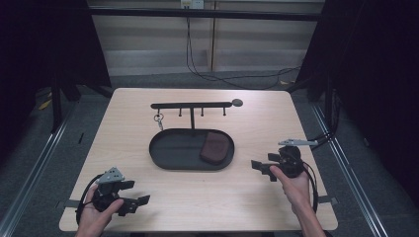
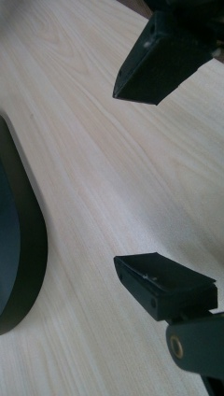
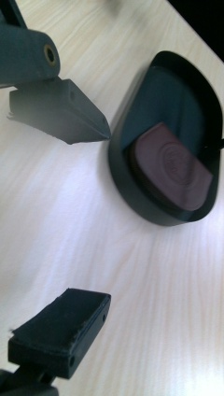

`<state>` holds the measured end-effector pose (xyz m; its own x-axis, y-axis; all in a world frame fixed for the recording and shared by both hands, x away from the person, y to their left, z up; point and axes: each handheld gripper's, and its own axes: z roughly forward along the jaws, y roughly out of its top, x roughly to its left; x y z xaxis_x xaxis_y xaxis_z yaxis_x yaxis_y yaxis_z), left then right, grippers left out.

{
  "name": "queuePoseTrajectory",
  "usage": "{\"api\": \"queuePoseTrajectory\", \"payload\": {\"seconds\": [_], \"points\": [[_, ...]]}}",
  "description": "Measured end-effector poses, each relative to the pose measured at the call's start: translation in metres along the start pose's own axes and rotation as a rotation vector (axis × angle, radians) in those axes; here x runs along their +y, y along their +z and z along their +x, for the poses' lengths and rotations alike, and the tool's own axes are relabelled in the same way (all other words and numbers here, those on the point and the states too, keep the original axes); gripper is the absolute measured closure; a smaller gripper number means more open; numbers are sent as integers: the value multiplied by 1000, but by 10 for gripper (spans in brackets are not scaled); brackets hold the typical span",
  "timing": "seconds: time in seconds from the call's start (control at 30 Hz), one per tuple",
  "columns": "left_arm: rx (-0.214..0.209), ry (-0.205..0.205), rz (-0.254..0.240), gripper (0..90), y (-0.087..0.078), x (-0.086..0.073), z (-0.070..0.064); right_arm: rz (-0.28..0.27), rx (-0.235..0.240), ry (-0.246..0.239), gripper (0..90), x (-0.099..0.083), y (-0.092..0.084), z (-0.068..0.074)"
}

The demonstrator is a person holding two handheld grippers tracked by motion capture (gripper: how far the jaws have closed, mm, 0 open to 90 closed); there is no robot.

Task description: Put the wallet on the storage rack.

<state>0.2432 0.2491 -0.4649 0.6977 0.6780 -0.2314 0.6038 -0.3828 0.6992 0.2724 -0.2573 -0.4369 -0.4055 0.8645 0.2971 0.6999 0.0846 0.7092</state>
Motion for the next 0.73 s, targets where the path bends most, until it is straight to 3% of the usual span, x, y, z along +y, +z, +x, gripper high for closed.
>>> {"api": "queuePoseTrajectory", "payload": {"seconds": [0.33,0.5,0.6,0.73], "points": [[7,-8,-1,167,1,-1,1,21,-26,-5,170,-35,-18,-5],[10,-9,0,169,1,0,1,5,-43,-6,167,-48,-28,-6],[12,-7,7,169,2,0,1,17,-69,-21,166,-56,-31,-12],[7,-18,1,169,1,-1,1,26,-96,3,161,-65,-29,-21]]}}
